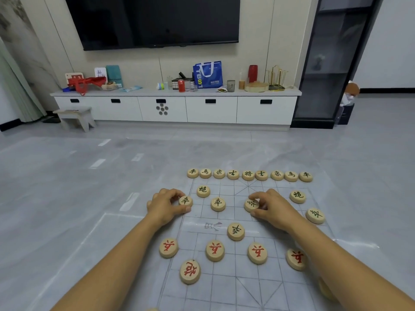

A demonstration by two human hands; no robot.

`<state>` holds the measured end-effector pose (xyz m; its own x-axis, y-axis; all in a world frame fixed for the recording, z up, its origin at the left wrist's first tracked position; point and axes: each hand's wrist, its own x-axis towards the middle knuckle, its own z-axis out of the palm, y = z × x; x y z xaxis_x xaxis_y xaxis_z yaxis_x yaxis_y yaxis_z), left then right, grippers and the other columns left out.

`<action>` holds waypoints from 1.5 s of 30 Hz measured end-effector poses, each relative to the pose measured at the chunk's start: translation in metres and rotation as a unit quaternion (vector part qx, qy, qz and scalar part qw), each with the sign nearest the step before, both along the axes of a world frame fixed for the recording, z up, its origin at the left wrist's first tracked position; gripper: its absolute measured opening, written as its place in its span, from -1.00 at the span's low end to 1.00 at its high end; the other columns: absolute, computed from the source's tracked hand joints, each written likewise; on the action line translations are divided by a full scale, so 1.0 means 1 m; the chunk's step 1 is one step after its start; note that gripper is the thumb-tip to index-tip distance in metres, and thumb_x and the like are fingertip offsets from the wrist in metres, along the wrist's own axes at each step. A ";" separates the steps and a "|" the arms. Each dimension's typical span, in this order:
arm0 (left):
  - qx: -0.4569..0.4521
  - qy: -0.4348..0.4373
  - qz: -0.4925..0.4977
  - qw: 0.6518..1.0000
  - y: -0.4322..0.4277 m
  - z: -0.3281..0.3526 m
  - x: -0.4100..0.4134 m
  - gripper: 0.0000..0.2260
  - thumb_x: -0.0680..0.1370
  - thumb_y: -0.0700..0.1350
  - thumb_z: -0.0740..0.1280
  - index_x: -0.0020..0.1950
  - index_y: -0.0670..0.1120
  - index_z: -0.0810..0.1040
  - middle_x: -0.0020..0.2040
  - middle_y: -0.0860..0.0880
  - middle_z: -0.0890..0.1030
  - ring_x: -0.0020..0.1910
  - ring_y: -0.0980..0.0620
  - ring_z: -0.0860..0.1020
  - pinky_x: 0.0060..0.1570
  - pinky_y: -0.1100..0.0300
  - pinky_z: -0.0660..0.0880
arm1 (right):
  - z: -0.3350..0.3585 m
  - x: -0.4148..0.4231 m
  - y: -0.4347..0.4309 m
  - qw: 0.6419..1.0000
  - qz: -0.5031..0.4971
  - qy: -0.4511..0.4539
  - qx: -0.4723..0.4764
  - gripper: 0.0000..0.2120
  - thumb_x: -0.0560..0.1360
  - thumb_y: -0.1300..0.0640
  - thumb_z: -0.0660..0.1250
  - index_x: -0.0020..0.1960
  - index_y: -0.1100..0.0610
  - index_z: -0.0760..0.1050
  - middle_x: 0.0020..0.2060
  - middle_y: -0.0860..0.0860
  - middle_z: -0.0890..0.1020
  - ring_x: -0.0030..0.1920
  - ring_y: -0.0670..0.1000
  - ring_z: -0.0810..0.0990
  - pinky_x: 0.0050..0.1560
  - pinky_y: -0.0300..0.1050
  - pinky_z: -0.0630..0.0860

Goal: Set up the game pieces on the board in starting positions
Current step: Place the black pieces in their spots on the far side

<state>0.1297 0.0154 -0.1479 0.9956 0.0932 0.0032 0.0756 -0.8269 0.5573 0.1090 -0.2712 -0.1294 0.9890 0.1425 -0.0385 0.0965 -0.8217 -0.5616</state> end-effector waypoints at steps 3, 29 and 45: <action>-0.009 -0.003 -0.003 1.000 0.001 0.000 0.000 -0.66 0.36 0.10 0.46 0.09 0.12 0.50 0.12 0.04 0.46 0.16 0.01 0.41 0.17 0.07 0.29 | -0.003 0.000 0.002 0.999 -0.051 -0.004 0.015 -0.60 0.41 0.01 0.42 0.19 0.06 0.41 -0.01 -0.02 0.40 -0.05 -0.03 0.45 -0.01 -0.15 0.42; -0.031 -0.008 -0.006 0.999 0.001 -0.002 -0.003 -0.68 0.39 0.09 0.44 0.13 0.14 0.52 0.14 0.04 0.46 0.19 0.02 0.39 0.20 0.08 0.24 | -0.006 -0.001 0.005 0.996 -0.068 0.019 0.063 -0.61 0.37 0.01 0.46 0.13 0.05 0.43 0.02 0.03 0.40 0.04 0.04 0.46 0.09 -0.08 0.43; -0.042 -0.022 -0.011 0.999 0.004 -0.005 -0.003 -0.60 0.33 0.10 0.49 0.12 0.11 0.49 0.13 0.04 0.48 0.18 0.02 0.43 0.24 0.05 0.30 | 0.027 -0.005 -0.054 0.967 -0.142 -0.051 0.204 -0.78 0.45 0.04 0.38 0.06 0.01 0.45 -0.09 0.05 0.53 -0.11 0.02 0.50 -0.18 -0.19 0.40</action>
<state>0.1264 0.0190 -0.1525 0.9965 0.0729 0.0405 0.0314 -0.7780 0.6275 0.1039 -0.3249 -0.1024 0.9862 -0.1532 0.0634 -0.0290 -0.5359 -0.8438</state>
